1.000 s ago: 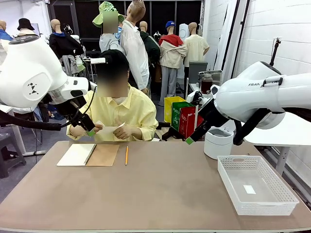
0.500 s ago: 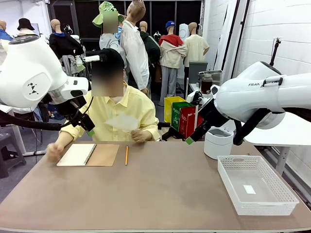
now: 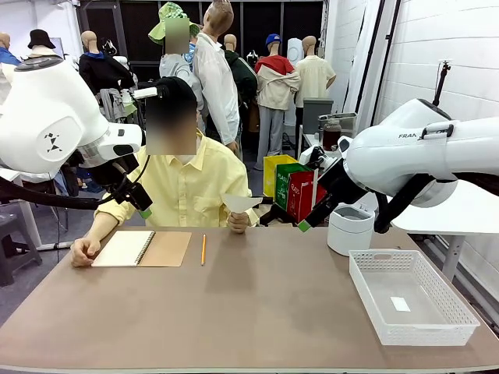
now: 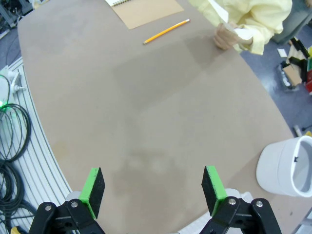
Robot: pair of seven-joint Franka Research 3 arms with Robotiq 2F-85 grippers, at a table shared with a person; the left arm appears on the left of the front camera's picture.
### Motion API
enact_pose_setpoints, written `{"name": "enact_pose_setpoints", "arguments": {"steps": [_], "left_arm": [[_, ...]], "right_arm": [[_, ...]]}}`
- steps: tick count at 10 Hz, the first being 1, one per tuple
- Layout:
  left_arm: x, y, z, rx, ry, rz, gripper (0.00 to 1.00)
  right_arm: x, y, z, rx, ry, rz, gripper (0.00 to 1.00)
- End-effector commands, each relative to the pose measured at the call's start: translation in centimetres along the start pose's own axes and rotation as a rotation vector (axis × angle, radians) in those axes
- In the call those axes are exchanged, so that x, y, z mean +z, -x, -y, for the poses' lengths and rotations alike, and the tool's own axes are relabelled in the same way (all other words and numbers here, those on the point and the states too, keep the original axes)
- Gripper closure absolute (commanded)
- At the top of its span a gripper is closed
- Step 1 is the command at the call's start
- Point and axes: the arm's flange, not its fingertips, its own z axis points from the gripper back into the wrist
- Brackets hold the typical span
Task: Sort the paper based on its condition.
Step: If a person hands you a paper, place it in the Organizing basket , and if it's crumpled, put it in the Trash can.
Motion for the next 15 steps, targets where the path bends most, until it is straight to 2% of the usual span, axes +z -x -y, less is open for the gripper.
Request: {"name": "enact_pose_setpoints", "arguments": {"steps": [1, 11, 15], "left_arm": [[0.1, 0.0, -0.1, 0.0, 0.002, 0.002, 0.0], [0.1, 0.0, -0.1, 0.0, 0.002, 0.002, 0.0], [0.1, 0.0, -0.1, 0.0, 0.002, 0.002, 0.0]], "right_arm": [[-0.2, -0.2, 0.2, -0.007, 0.01, -0.012, 0.0], [0.0, 0.0, 0.0, 0.0, 0.0, 0.0, 0.0], [-1.2, 0.4, 3.9, -0.477, -0.219, 0.031, 0.0]]}}
